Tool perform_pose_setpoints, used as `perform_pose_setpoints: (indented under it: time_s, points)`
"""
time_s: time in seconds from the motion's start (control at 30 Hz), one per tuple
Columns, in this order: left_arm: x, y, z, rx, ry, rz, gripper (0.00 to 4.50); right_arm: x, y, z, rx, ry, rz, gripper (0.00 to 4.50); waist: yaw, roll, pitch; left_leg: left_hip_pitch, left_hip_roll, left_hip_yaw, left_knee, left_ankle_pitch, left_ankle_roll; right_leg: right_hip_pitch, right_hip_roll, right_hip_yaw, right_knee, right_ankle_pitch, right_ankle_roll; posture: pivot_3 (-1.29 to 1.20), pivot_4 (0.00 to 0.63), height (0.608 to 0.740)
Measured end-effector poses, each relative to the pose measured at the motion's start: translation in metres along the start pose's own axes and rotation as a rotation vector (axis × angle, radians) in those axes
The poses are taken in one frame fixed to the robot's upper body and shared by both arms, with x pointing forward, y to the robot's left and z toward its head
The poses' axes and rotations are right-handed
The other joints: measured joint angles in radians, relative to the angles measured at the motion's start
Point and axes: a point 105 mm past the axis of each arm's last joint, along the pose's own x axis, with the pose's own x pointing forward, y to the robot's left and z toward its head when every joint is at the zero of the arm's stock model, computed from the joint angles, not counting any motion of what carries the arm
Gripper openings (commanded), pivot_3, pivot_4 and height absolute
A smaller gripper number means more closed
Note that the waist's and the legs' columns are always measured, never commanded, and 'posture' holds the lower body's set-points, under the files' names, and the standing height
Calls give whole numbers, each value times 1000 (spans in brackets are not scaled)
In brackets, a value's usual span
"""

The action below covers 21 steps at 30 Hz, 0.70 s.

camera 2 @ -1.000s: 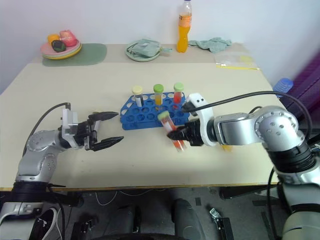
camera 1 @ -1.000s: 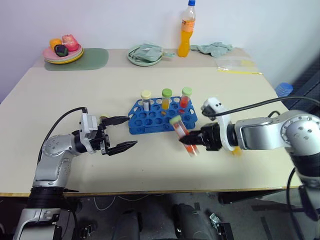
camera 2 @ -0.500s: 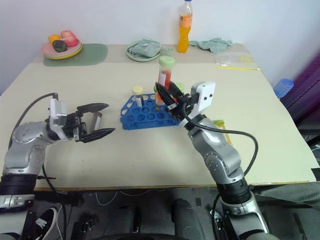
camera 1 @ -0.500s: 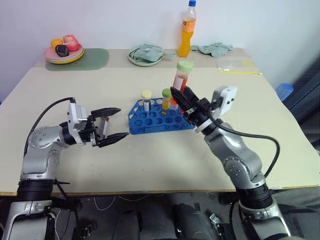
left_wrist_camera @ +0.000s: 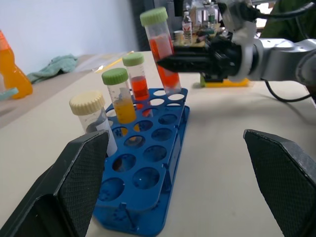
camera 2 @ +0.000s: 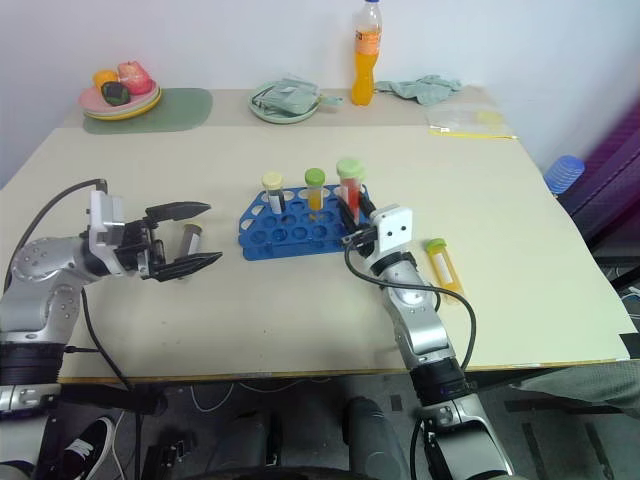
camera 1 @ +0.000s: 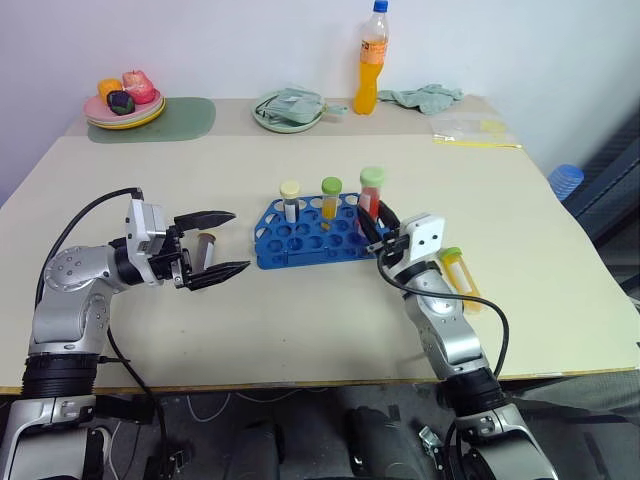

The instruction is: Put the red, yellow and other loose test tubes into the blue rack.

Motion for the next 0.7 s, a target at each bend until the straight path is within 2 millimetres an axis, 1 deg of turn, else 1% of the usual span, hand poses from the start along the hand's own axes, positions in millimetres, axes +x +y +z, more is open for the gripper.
perform_pose_setpoints:
  time_s: [0.13,0.43,0.63,0.7]
  points:
    - [0,0,0,1,0,0,4500,0,-2,-3,-4,1,-1,793,0,0,0,0,0,0,0,0,0,0,0,0,0,0,0,0,150,740]
    - [-2,0,1,6,11,-10,4500,-9,13,-18,23,38,47,793,0,0,0,1,0,0,0,0,0,0,0,0,1,0,0,0,150,740]
    - [-7,1,-5,-13,26,-18,4500,-10,9,-20,12,48,41,793,0,0,0,1,0,0,0,0,0,1,0,0,1,0,0,0,150,740]
    - [-8,0,-5,-12,26,-21,4500,-10,5,-21,9,47,26,793,0,0,0,1,0,0,0,0,0,1,0,0,1,0,0,0,150,740]
